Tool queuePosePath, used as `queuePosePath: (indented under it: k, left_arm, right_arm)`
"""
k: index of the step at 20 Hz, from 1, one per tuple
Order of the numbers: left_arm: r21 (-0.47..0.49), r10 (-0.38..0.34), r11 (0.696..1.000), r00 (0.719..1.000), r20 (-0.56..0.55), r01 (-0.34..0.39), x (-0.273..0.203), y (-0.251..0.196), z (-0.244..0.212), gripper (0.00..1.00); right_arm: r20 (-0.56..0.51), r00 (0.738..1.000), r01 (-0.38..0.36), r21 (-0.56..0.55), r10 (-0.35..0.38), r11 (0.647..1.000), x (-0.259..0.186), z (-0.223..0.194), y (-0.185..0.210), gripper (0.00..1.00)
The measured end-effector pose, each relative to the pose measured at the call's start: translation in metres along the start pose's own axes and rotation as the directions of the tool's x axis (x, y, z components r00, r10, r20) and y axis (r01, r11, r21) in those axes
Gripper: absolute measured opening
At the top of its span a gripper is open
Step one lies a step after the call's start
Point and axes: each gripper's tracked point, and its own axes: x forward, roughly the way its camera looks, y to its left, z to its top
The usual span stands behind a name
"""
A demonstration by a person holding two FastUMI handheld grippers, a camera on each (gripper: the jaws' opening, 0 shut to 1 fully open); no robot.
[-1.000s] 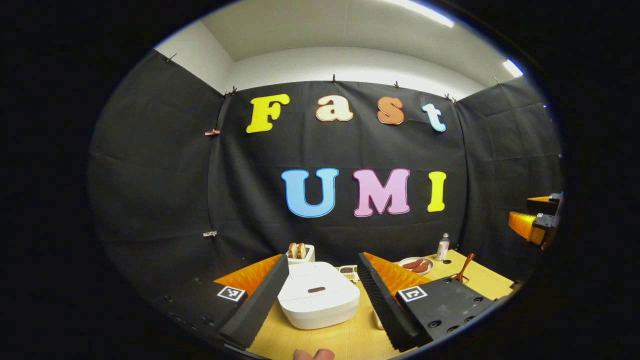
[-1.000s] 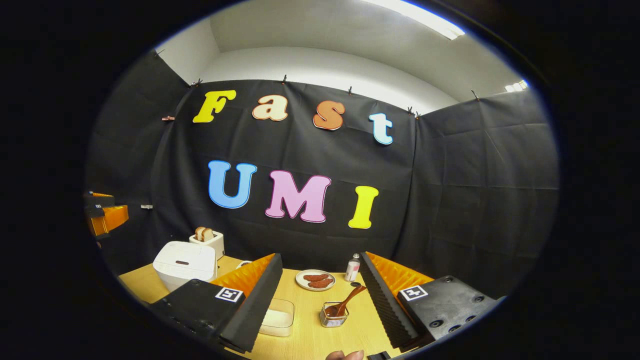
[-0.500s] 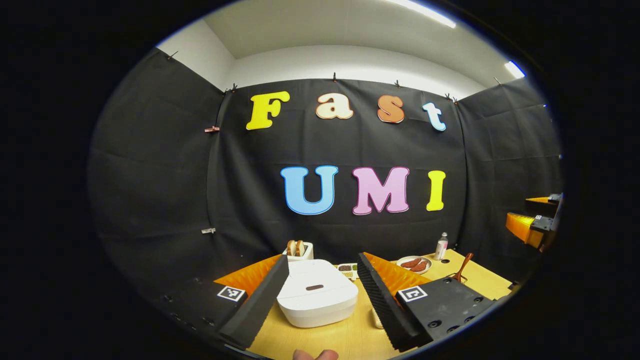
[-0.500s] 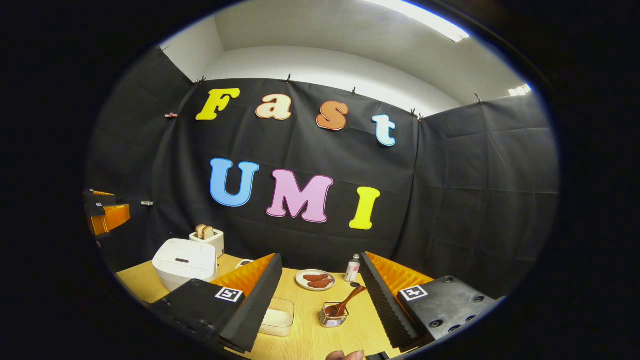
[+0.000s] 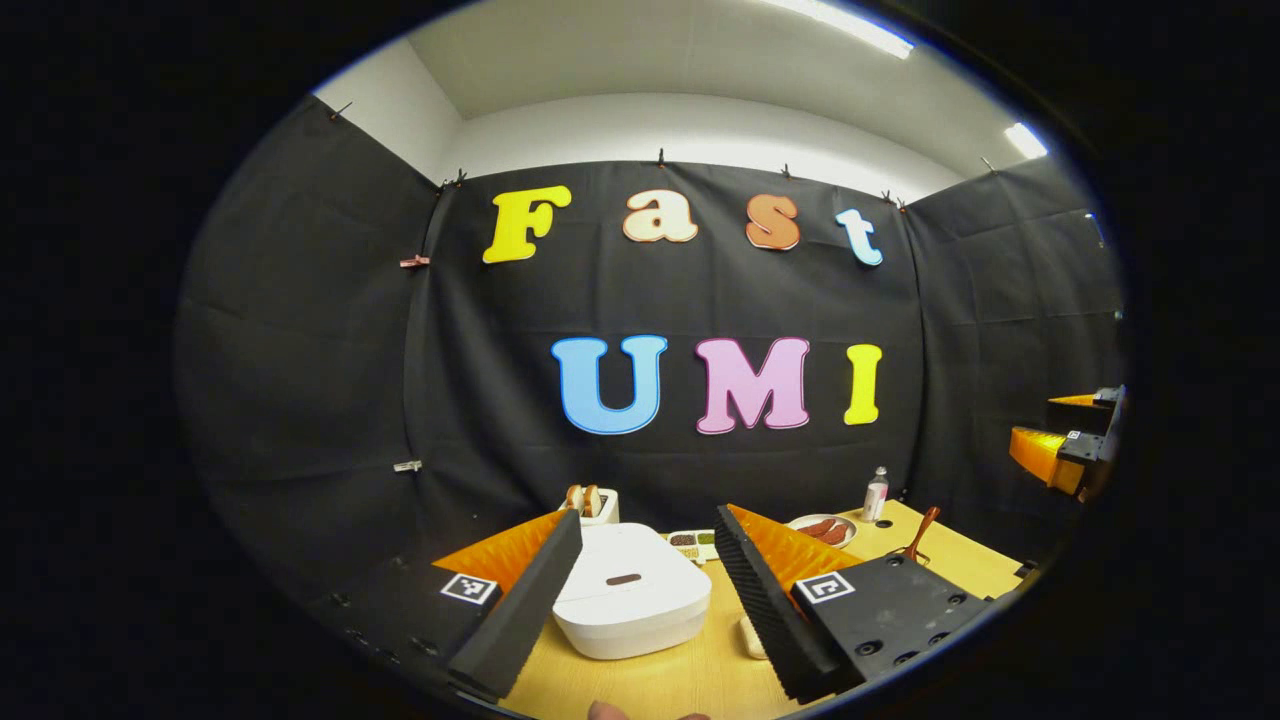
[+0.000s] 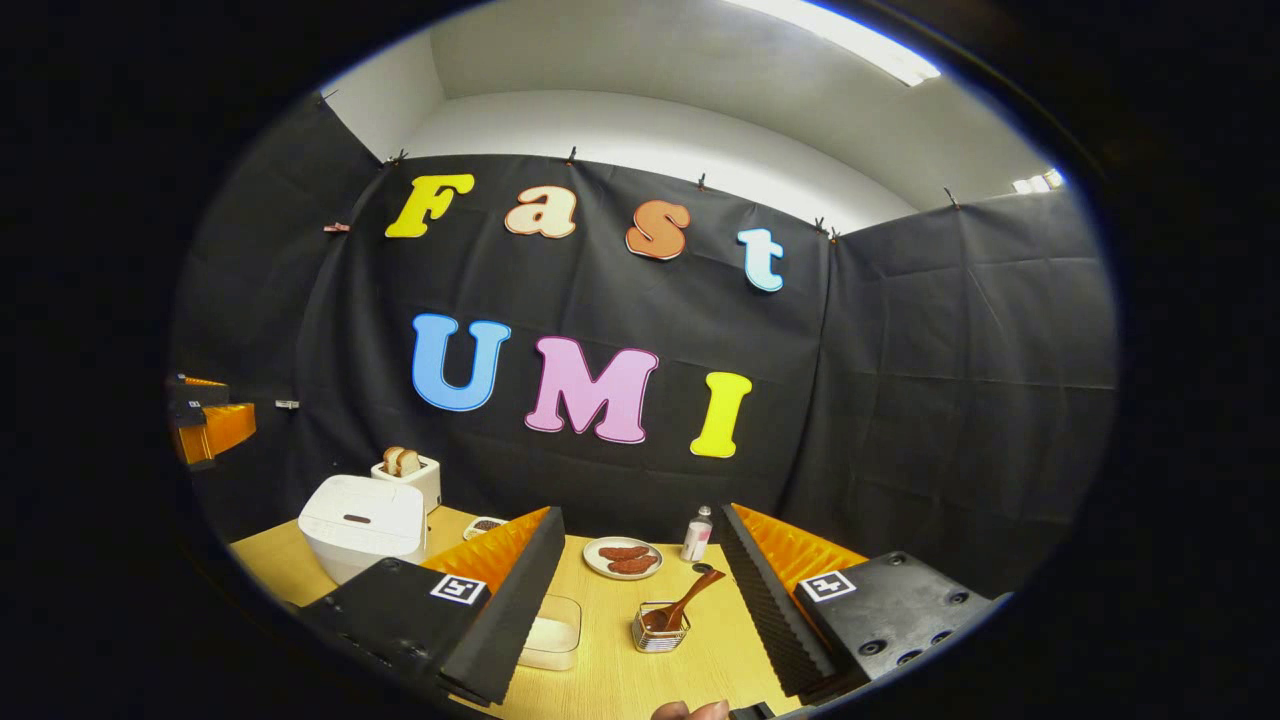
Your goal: Close the left gripper, press the button to open the rice cooker; take a wooden spoon from the chopstick holder with the right hand, scoop a spoonful of rice and pour it into the rice cooker, then put the wooden spoon back into the chopstick holder.
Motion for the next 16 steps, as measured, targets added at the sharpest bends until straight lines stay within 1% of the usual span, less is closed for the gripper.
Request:
queuePosePath:
  k: [2, 3, 4, 6, 7, 9, 10, 12, 16]
  left_arm:
    - [0.014, -0.009, 1.000, 1.000, 0.009, 0.009, 0.001, -0.002, 0.003, 0.85]
    - [0.017, -0.014, 1.000, 1.000, 0.014, 0.014, 0.001, -0.002, 0.006, 0.75]
    - [0.013, -0.023, 1.000, 1.000, 0.014, 0.023, 0.002, -0.005, 0.006, 0.69]
    - [-0.003, -0.039, 0.999, 0.999, -0.003, 0.039, 0.001, -0.009, 0.002, 0.52]
    - [-0.008, -0.038, 0.999, 0.999, -0.012, 0.038, 0.002, -0.009, 0.001, 0.36]
    - [-0.002, -0.016, 1.000, 1.000, -0.020, 0.016, 0.005, -0.002, -0.001, 0.21]
    - [0.002, -0.010, 1.000, 1.000, -0.021, 0.010, 0.008, 0.002, -0.002, 0.09]
    - [0.001, -0.052, 0.999, 0.998, -0.020, 0.052, 0.013, -0.002, -0.004, 0.07]
    - [0.008, -0.104, 0.995, 0.992, -0.068, 0.104, 0.041, 0.017, -0.014, 0.07]
  right_arm:
    - [0.000, 1.000, 0.003, -0.004, -0.003, 1.000, 0.000, 0.001, -0.001, 0.96]
    - [0.000, 1.000, 0.000, -0.004, 0.000, 1.000, 0.000, 0.000, 0.000, 0.96]
    - [0.001, 1.000, -0.004, -0.004, 0.004, 1.000, 0.001, -0.001, 0.001, 0.97]
    - [-0.001, 1.000, -0.010, -0.006, 0.010, 1.000, 0.004, -0.003, 0.001, 0.97]
    - [-0.001, 1.000, -0.015, -0.005, 0.015, 1.000, 0.006, -0.004, 0.002, 0.97]
    - [-0.002, 1.000, -0.021, -0.003, 0.021, 1.000, 0.009, -0.005, 0.002, 0.97]
    - [-0.004, 1.000, -0.025, -0.004, 0.025, 1.000, 0.010, -0.007, 0.002, 0.97]
    - [-0.007, 0.999, -0.031, -0.009, 0.031, 0.999, 0.012, -0.010, 0.003, 0.97]
    - [-0.026, 0.999, -0.035, -0.017, 0.035, 0.999, 0.016, -0.019, -0.001, 0.98]
